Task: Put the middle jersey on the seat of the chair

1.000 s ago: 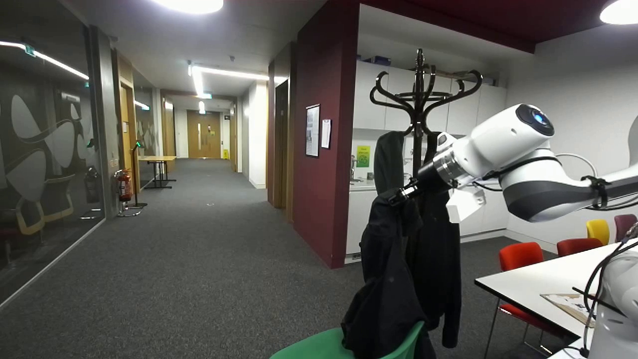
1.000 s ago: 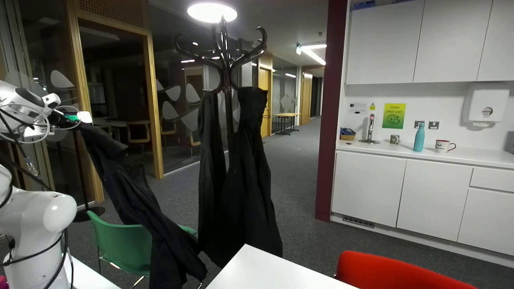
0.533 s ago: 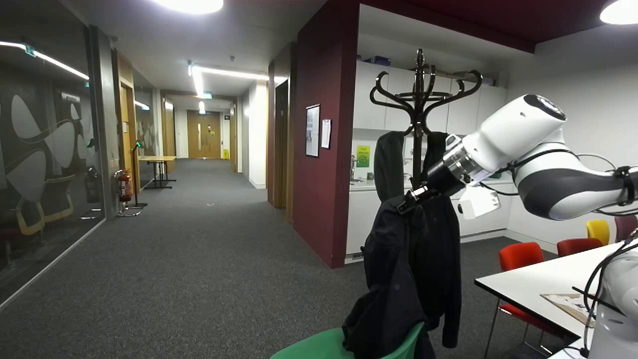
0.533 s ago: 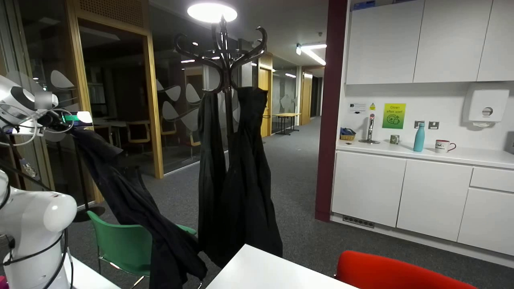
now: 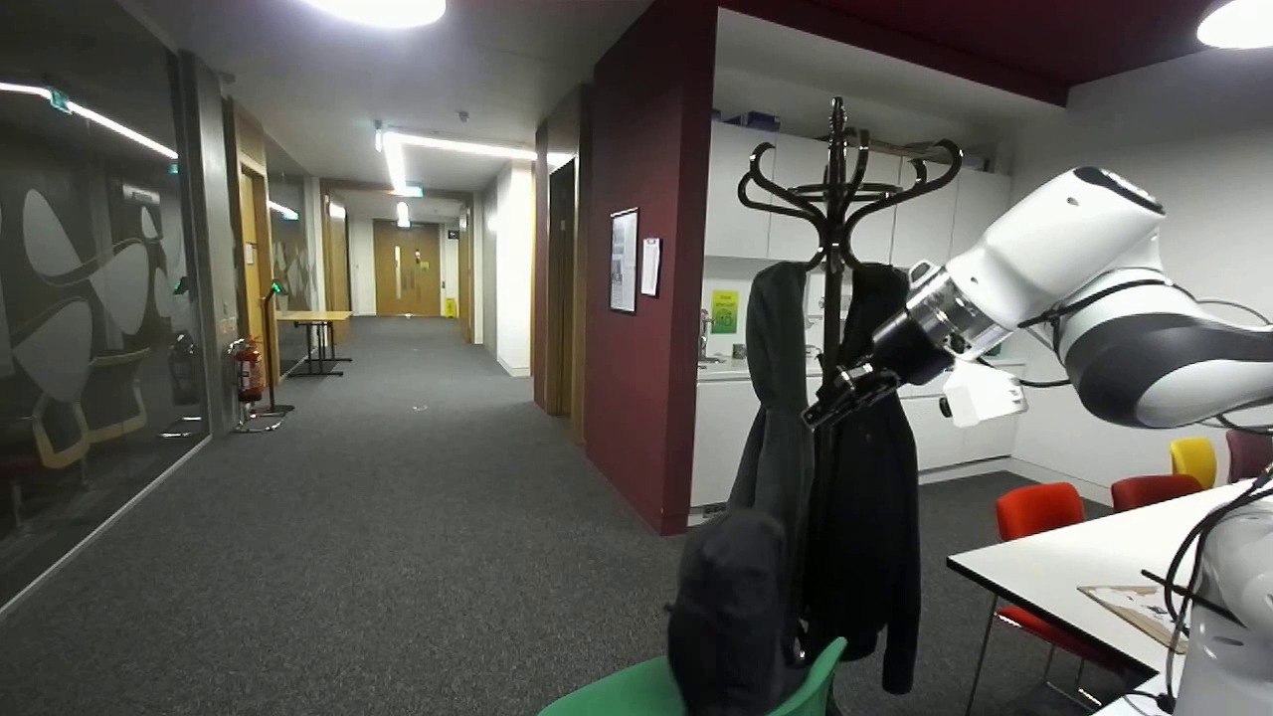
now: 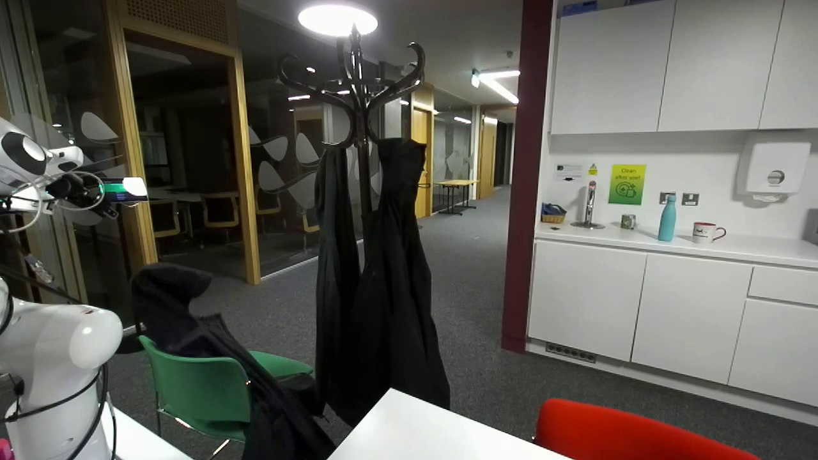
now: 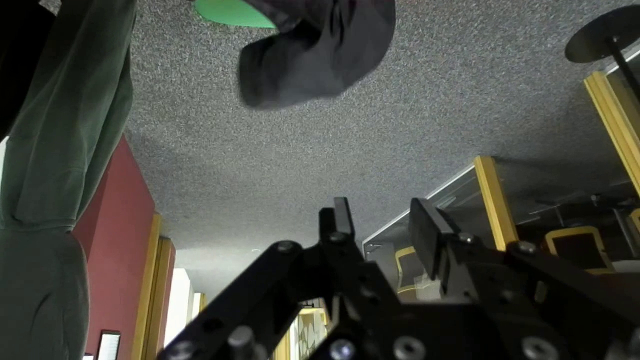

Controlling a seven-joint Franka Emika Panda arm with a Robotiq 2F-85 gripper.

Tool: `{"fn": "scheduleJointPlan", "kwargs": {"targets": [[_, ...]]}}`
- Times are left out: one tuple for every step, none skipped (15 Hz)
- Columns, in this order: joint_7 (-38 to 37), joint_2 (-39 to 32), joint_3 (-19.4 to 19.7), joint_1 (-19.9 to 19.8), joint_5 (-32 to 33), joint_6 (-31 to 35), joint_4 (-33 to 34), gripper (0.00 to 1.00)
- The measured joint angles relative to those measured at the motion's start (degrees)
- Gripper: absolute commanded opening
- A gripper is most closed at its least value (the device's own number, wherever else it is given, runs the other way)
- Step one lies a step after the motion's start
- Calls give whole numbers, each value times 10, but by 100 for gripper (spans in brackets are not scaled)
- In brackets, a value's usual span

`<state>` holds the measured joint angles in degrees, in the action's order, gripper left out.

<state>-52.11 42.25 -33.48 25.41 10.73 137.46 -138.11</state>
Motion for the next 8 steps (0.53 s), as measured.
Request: {"fn": "scheduleJointPlan", "kwargs": {"targets": [[1, 4, 0, 0, -4, 0, 0, 80], [1, 7, 0, -1, -7, 0, 0, 86], [1, 9, 0, -2, -9, 0, 0, 93], [1, 11, 0, -3, -10, 0, 0, 99], [1, 13, 0, -5, -10, 0, 0, 100], [1, 14, 0, -6, -11, 0, 0, 100], [1, 15, 0, -8, -11, 0, 0, 100], [1, 17, 0, -10, -11, 0, 0, 100]]}}
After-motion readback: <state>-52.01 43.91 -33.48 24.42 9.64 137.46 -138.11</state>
